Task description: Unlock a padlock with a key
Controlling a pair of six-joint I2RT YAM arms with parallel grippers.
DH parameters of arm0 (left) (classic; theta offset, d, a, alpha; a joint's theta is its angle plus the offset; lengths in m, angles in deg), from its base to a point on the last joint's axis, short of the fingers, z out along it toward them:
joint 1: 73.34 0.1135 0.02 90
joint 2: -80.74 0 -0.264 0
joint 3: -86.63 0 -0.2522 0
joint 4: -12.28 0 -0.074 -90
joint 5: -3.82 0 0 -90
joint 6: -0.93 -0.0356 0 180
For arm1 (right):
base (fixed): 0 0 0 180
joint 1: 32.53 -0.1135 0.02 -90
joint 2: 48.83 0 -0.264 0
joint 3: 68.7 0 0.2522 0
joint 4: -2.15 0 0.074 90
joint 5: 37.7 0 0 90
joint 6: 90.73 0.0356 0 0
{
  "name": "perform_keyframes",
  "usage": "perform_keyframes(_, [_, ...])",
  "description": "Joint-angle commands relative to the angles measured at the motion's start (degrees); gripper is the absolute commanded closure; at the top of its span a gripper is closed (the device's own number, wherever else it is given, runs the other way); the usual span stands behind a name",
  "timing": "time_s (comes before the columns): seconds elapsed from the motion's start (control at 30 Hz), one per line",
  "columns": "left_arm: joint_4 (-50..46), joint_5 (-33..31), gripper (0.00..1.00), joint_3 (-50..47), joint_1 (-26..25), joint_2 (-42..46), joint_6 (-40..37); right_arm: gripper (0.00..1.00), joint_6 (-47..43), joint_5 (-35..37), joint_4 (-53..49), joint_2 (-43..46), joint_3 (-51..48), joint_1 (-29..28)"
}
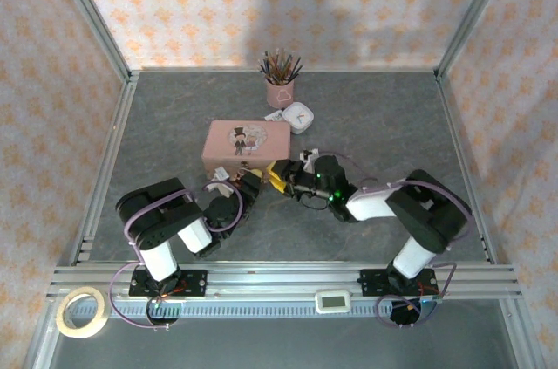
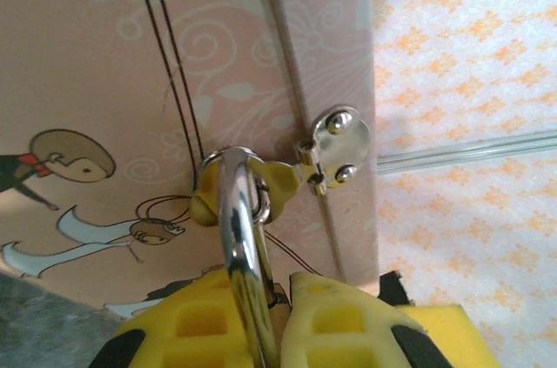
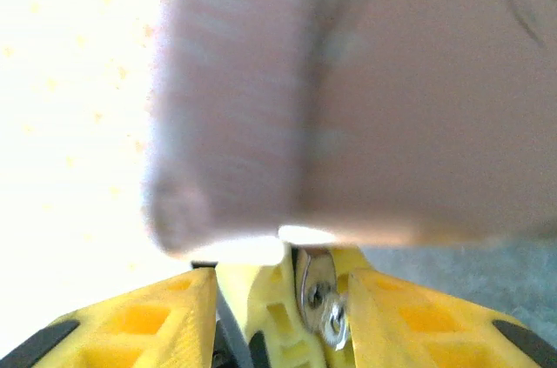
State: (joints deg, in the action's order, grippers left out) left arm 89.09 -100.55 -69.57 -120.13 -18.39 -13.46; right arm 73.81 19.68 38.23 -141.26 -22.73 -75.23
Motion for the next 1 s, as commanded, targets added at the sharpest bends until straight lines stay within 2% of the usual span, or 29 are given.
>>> perform_keyframes(0.0, [-1.4,0.3,1.0,1.7,-0.4,4.4,0.4,0.57,-18.2,7.1,-20.4,4.0,4.3,-0.7])
perform_keyframes(0.1, [-3.8,0.9,1.0,2.4,-0.3,5.5,0.3,0.6,-20.8,7.9,-23.0,5.1,5.0,-1.0])
perform_keyframes(0.37, [-3.3,2.7,1.0,3.4,-0.3,4.3,1.3,0.74,-20.8,2.6,-16.7,3.4,5.2,-2.0])
perform_keyframes(0.53, [-6.7,2.9,1.0,4.1,-0.3,5.6,1.6,0.73,-24.8,8.4,-22.2,6.8,4.3,-2.3])
perform_keyframes(0.67, [-7.6,3.5,1.0,3.9,-0.4,6.1,1.5,0.74,-26.2,8.3,-23.9,8.8,4.7,-2.2])
perform_keyframes(0.83, [-5.0,4.4,1.0,3.6,-0.3,5.0,2.4,0.74,-22.4,5.4,-18.7,8.0,2.9,-2.3])
perform_keyframes(0.97, [-3.9,4.7,1.0,3.7,-0.4,4.7,2.5,0.73,-15.7,1.4,-8.9,6.2,-0.2,-2.4])
